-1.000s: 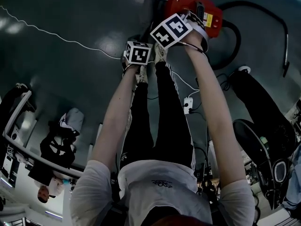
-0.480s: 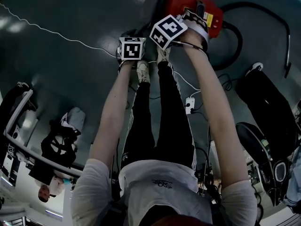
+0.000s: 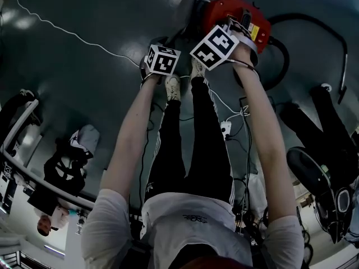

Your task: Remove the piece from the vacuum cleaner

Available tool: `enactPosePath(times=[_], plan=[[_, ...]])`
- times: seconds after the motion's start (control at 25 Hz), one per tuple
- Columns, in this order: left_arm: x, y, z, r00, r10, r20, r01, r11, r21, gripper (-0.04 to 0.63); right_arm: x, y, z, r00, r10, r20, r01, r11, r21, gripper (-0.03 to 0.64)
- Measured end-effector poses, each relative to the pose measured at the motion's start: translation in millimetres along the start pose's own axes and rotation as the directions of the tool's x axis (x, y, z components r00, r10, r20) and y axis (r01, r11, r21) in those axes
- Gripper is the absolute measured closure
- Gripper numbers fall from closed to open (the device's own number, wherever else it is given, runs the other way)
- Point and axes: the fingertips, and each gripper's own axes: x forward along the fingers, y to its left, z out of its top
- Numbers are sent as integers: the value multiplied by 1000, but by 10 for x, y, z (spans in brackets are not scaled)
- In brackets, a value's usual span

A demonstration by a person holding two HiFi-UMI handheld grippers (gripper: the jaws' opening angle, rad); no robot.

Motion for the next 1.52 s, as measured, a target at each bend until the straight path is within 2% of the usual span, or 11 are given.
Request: enactPosePath(times=[0.08, 0.28, 0.36, 0.44, 0.56, 0.76, 0.96, 1.12, 1.24, 1.36, 1.52], plan=[[16, 41, 19, 1000, 5, -3, -5, 1000, -4, 580, 46, 95, 104, 999, 30, -23, -31, 998, -56, 620], [38, 112, 97, 1000, -2, -8, 2, 1000, -4, 580, 84, 114, 83, 990, -21, -139, -12, 973, -230, 620], [22, 132, 119, 1000, -11, -5, 11, 1000, -28, 580, 71, 118, 86, 983, -48, -175, -5, 957, -291, 620], [7, 147, 119, 1000, -23, 10, 24, 996, -84, 580, 63, 126, 90, 980, -71, -185, 8, 946, -323, 620], [19, 172, 118, 999, -38, 28, 41, 988, -146, 580, 73, 130, 96, 977, -75, -198, 4, 942, -336, 620], [-2, 135, 50, 997, -67, 42, 72, 991, -117, 579, 83, 129, 97, 973, -75, -218, -6, 937, -350, 620], [-48, 206, -62, 995, -52, 81, 66, 980, -189, 580, 94, 142, 107, 975, -66, -212, -10, 941, -338, 620], [-16, 361, 18, 996, -58, 72, 67, 991, -119, 580, 87, 133, 108, 971, -89, -224, 4, 936, -351, 620], [-19, 401, 40, 995, -56, 82, 65, 991, -116, 580, 64, 138, 108, 973, -86, -215, 7, 939, -345, 620], [-12, 452, 59, 996, -61, 70, 66, 995, -71, 579, 63, 138, 117, 977, -69, -201, 1, 947, -321, 620], [10, 523, 125, 996, -62, 71, 67, 996, -65, 580, 52, 131, 119, 971, -110, -211, 27, 932, -361, 620]])
